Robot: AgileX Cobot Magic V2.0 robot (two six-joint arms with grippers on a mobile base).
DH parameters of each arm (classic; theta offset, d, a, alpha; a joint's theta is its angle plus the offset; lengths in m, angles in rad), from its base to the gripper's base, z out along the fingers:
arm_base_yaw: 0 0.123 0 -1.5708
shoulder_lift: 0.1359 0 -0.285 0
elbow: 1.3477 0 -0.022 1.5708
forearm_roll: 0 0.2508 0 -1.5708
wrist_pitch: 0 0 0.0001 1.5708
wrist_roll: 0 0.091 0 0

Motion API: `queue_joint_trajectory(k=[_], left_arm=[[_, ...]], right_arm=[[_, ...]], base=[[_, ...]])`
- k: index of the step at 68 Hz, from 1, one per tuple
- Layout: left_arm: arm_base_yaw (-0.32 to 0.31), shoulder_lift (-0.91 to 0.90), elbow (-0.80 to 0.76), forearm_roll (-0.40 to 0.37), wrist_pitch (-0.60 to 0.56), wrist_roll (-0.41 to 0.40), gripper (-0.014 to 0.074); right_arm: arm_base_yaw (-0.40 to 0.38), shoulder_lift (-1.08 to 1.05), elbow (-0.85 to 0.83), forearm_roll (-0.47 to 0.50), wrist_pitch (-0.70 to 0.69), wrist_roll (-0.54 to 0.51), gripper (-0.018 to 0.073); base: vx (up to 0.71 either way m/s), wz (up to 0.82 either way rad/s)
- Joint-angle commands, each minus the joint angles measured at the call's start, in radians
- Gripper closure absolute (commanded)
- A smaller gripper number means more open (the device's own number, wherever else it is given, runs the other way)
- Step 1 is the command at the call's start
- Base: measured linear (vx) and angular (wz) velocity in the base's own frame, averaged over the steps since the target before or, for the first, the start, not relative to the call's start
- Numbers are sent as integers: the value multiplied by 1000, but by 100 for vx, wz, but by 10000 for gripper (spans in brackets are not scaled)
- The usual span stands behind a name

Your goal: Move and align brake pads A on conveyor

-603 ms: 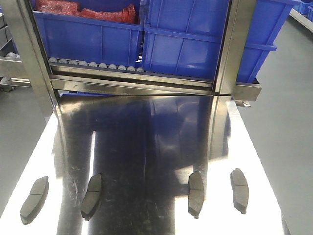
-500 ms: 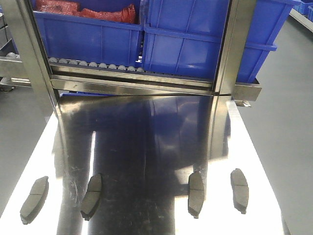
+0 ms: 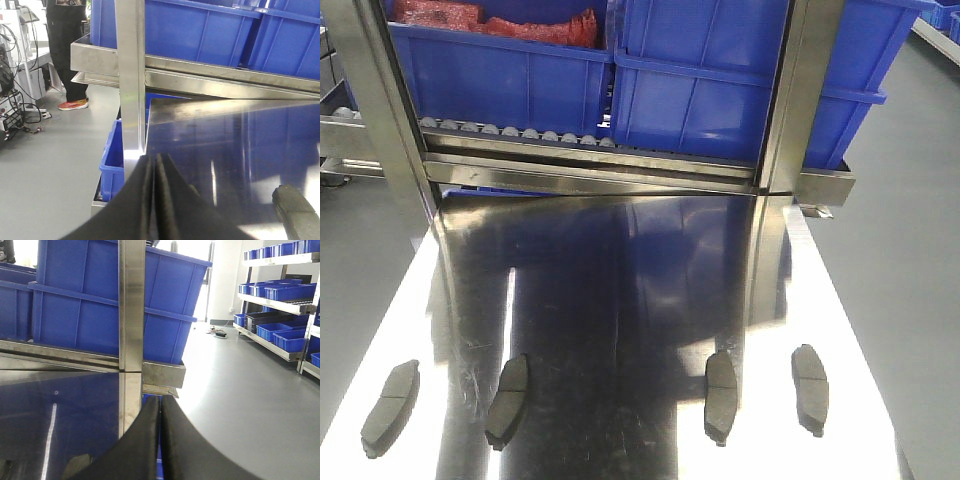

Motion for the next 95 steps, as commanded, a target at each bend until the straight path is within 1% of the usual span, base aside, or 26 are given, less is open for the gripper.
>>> queue_joint_trajectory(k=[1,38,51,61,66,69,75,80,86,95], left_arm=[[-3,-15,17,-10,-71,-1,603],[-3,-15,17,-10,-71,-1,603],[-3,-15,17,-10,-130,-1,603],[-3,-15,16,-10,-138,-4,603],[-3,-15,16,-10,-163,-5,603],[-3,-15,16,-10,-226,-5,603],[-3,-15,-12,-10,-315,-6,603],[-3,-9,-49,-10,-360,-6,603],[-3,32,-115,-10,-332,-6,603],[-3,149,-253,-10,-217,-4,603]], right_arm=[[-8,-13,12,-8,-72,0,571],[-8,-13,12,-8,-71,0,571],[-8,-13,12,-8,-71,0,571],[-8,-13,12,-8,-71,0,571],[-8,-13,12,-8,-71,0,571],[-8,-13,12,-8,-71,0,571],[-8,-13,12,-8,-71,0,571],[-8,-13,12,-8,-71,0,571],[-8,-13,12,-8,-71,0,571],[-8,-13,12,-8,-71,0,571]], base=[[0,0],[0,0],[0,0],[0,0],[0,0],[0,0],[0,0],[0,0],[0,0],[0,0]])
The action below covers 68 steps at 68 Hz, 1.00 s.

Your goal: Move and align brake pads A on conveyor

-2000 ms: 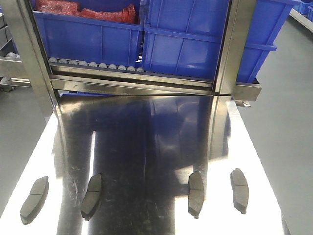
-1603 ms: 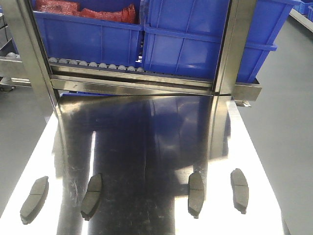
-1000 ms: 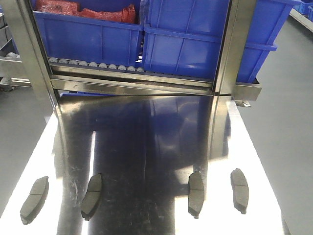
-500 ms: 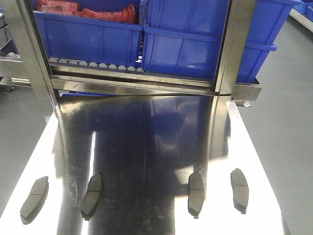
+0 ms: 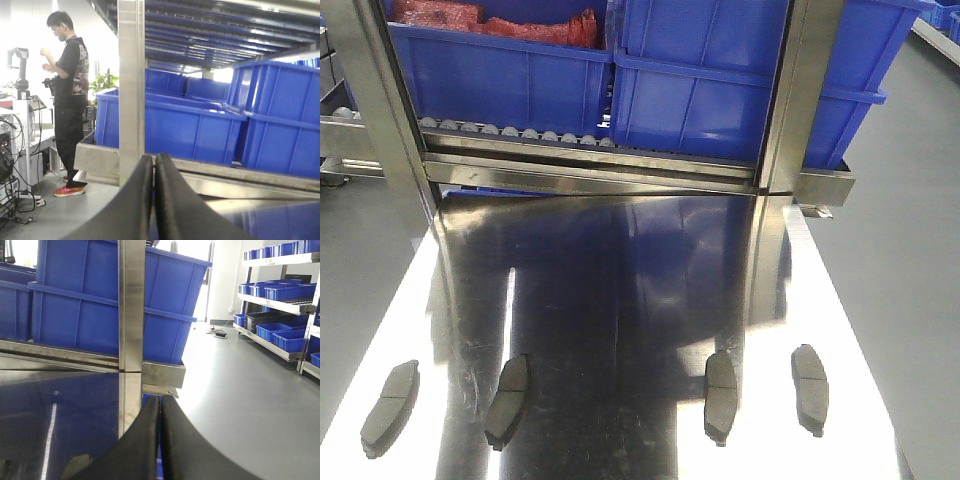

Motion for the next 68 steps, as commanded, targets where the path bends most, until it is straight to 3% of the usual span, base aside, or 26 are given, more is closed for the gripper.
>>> queue_joint_trajectory(k=[1,16,32,56,68], left_arm=[[-3,102,-120,-10,8,-4,603],[-3,364,-311,-10,286,-1,603],[-3,564,-351,-10,553,-1,603],[-3,605,-351,-9,514,20,576],[-4,605,-363,-10,520,52,420]], right_arm=[[-8,-13,12,-8,-71,0,571],[-8,-13,12,-8,-72,0,571],[-8,-13,12,-8,-72,0,571],[-8,-13,12,-8,-72,0,571],[-8,-13,12,-8,-72,0,571]], base=[[0,0],[0,0],[0,0],[0,0],[0,0]])
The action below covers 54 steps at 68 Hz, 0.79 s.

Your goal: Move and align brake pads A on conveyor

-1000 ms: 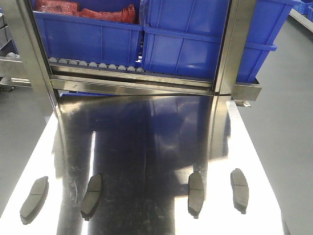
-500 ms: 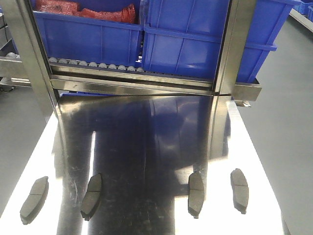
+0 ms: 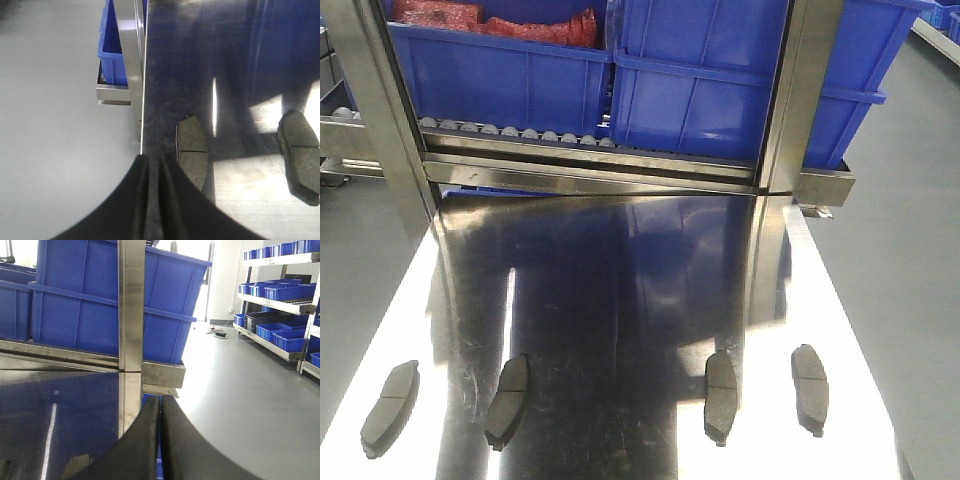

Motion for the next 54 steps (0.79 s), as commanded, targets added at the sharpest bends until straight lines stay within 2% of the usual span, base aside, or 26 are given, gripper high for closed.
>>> queue_joint_trajectory(k=[1,11,16,21,36,43,49,54], left_arm=[[-4,3,-45,-10,-58,7,400],[-6,3,-47,-10,-42,7,172],[-6,2,-47,-1,-63,7,94],[-6,2,-46,-2,-65,7,55],[-6,3,-16,-11,-53,-5,57],[-6,10,-53,-49,-19,1,68],[-6,52,-120,-94,11,31,78],[-6,109,-188,-155,74,106,83]], right_arm=[[-8,-13,12,-8,-72,0,571],[-8,-13,12,-8,-72,0,571],[-8,-13,12,-8,-71,0,571],[-8,-13,12,-8,-71,0,571],[-8,-13,12,-8,-71,0,571],[-8,-13,12,-8,-71,0,571],[-8,-13,12,-8,-71,0,571],[-8,-13,12,-8,-71,0,571]], base=[[0,0],[0,0],[0,0],[0,0],[0,0],[0,0],[0,0],[0,0]])
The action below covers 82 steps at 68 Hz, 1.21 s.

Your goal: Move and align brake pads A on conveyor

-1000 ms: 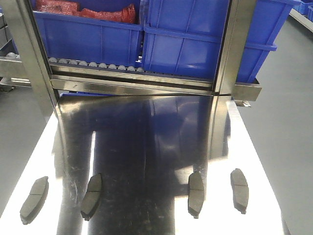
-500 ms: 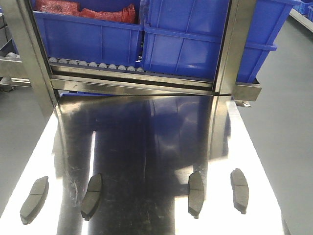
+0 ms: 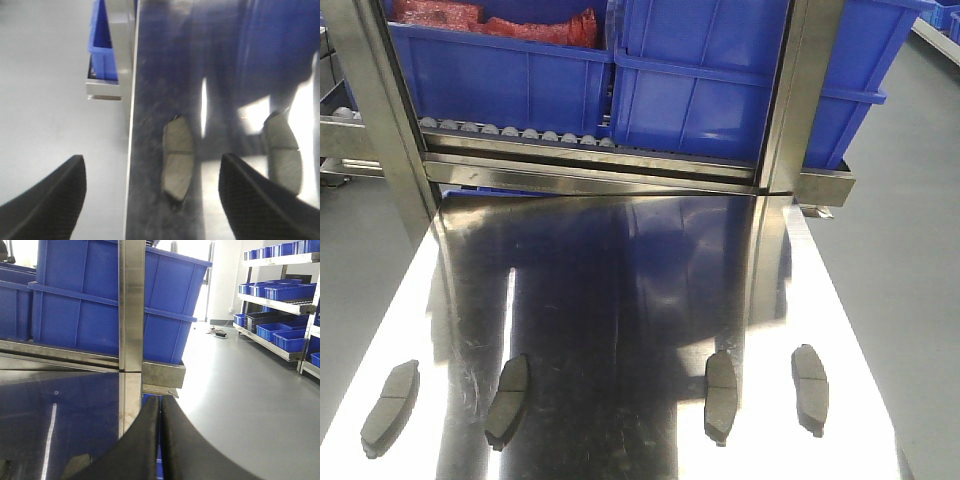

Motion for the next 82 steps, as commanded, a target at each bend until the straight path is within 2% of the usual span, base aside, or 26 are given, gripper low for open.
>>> queue_joint_trajectory(k=[1,4,10,20,30,37,49,57,63,70,73,82], left_arm=[[-6,71,-122,-90,14,86,83],[-6,112,-162,-122,57,148,83],[-6,204,-230,-151,137,203,83],[-6,396,-328,-162,234,193,83],[-6,550,-397,-194,268,193,83],[-6,652,-437,-190,295,194,83],[-8,754,-457,-167,293,176,83],[-49,795,-457,-140,277,166,83],[-88,815,-457,-65,249,108,83],[-104,823,-457,19,210,-29,83],[-104,823,-457,26,195,-76,83],[-104,835,-457,-5,187,-76,83]], right_arm=[[-8,-13,12,-8,-71,0,571],[-8,-13,12,-8,-71,0,571],[-8,-13,12,-8,-71,0,571],[-8,-13,12,-8,-71,0,571],[-8,-13,12,-8,-71,0,571],[-8,-13,12,-8,-71,0,571],[-8,-13,12,-8,-72,0,571],[-8,-13,12,-8,-72,0,571],[-8,-13,12,-8,-72,0,571],[-8,-13,12,-8,-72,0,571],[-8,-13,12,-8,-72,0,571],[-8,-13,12,-8,-72,0,571]], base=[[0,0],[0,0],[0,0],[0,0],[0,0],[0,0],[0,0],[0,0],[0,0],[0,0],[0,0],[0,0]])
